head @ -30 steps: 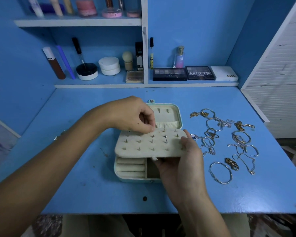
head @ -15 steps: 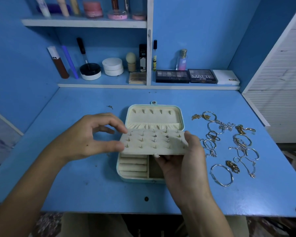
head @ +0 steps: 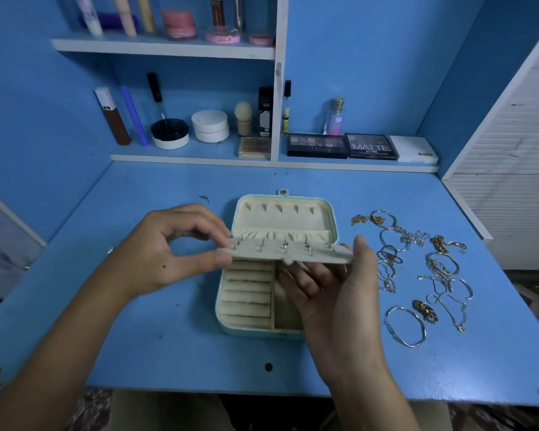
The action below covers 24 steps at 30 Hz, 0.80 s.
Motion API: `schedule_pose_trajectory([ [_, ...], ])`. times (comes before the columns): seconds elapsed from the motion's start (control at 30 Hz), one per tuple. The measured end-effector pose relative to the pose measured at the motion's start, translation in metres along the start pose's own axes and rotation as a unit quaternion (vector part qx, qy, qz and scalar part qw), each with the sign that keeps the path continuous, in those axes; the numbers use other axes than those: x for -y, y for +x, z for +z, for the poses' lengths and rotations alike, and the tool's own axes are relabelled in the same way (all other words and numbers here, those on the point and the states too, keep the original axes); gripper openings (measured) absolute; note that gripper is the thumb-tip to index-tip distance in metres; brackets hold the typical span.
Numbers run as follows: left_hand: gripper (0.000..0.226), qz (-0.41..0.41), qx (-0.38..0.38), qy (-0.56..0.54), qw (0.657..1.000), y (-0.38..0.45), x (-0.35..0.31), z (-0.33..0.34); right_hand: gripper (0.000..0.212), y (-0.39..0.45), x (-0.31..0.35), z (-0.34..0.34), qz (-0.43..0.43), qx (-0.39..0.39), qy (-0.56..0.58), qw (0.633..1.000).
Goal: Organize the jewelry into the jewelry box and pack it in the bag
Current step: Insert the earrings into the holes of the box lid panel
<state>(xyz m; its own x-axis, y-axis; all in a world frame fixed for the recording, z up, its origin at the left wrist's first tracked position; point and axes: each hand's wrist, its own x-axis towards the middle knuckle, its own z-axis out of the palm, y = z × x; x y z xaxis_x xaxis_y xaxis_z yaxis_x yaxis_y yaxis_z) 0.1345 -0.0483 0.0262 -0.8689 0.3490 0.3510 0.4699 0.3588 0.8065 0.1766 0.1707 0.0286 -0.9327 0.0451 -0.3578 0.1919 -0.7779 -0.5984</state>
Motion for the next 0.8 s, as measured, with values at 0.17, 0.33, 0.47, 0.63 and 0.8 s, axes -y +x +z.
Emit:
schedule_pose_trajectory([
  [0.17, 0.016, 0.028, -0.028, -0.040, 0.998, 0.020, -0.002, -0.004, 0.036, 0.003, 0.001, 0.002, -0.026, -0.072, -0.035, 0.996],
  [0.33, 0.005, 0.005, -0.067, -0.029, 0.997, 0.041, 0.000, -0.004, 0.027, 0.009, 0.002, 0.001, -0.074, -0.092, -0.086, 0.989],
  [0.47, 0.001, -0.011, -0.095, -0.019, 0.995, 0.054, 0.006, -0.002, 0.017, 0.020, 0.011, 0.001, -0.133, -0.098, -0.124, 0.978],
  [0.63, 0.009, -0.043, -0.128, -0.026, 0.990, 0.063, 0.017, 0.004, 0.018, 0.041, 0.029, 0.000, -0.296, -0.102, -0.299, 0.901],
  [0.8, 0.021, -0.065, -0.148, -0.035, 0.986, 0.066, 0.031, 0.008, 0.021, 0.073, 0.051, 0.006, -0.380, -0.073, -0.448, 0.806],
])
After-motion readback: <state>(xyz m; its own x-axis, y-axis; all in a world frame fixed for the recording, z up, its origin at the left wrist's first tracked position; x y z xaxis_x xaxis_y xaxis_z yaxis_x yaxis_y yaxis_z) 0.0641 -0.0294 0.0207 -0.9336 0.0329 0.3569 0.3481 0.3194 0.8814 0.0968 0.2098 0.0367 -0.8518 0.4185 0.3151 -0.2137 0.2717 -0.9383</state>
